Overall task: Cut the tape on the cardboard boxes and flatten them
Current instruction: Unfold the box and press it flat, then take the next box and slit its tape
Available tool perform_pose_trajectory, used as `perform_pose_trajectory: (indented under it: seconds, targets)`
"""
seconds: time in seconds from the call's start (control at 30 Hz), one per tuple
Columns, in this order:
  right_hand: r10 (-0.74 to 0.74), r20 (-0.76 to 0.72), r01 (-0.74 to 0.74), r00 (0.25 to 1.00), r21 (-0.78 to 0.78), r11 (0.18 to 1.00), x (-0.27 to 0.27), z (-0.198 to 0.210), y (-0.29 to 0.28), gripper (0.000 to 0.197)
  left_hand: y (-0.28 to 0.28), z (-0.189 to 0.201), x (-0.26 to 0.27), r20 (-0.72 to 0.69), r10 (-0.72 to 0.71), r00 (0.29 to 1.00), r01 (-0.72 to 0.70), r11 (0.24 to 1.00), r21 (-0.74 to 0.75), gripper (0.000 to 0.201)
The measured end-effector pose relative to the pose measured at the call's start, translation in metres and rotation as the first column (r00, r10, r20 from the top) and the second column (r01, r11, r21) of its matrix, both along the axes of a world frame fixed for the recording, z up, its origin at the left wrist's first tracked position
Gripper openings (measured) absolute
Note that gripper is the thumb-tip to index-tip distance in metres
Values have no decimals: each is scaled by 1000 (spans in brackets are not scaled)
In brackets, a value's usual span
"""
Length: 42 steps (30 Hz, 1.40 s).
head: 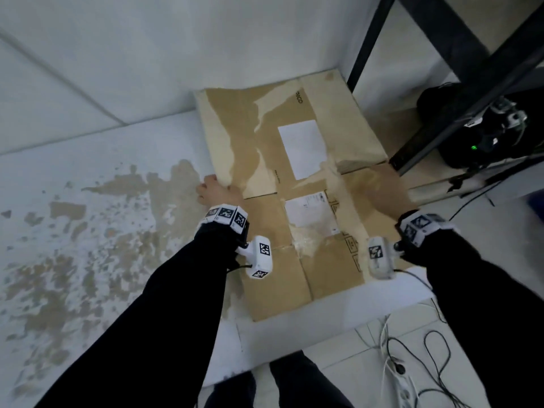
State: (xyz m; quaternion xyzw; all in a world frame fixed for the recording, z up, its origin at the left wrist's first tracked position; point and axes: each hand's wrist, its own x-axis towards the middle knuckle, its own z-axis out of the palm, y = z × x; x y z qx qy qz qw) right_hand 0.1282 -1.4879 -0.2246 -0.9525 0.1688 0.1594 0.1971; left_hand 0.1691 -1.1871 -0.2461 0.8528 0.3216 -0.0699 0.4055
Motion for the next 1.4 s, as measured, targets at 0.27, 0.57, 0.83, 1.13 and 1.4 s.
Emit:
perform_pose_trajectory:
  seconds: [0.27,0.57,0.83,1.13,1.4]
  targets:
    - [-24,-127,21,992,-25,999,-33,-29,32,84,17,4,-4,-192,-349,917,353,935,-10,74]
    - [25,324,-165,946,415,895,-78,12,166,25,145,31,-181,211,125,969,-20,898,-439,16]
    - [778,-29,-412,627,836,363,-209,16,395,16,237,-31,-467,-127,652,747,-641,658,-394,15]
    - [854,-480,-347,204,780,521,-349,-50,605,13,330,-112,-682,-645,656,391,-920,258,-295,20]
    - [558,-715,-490,420,339,803,-367,-124,693,13,466,-94,-707,-514,762,393,-912,252,-324,13]
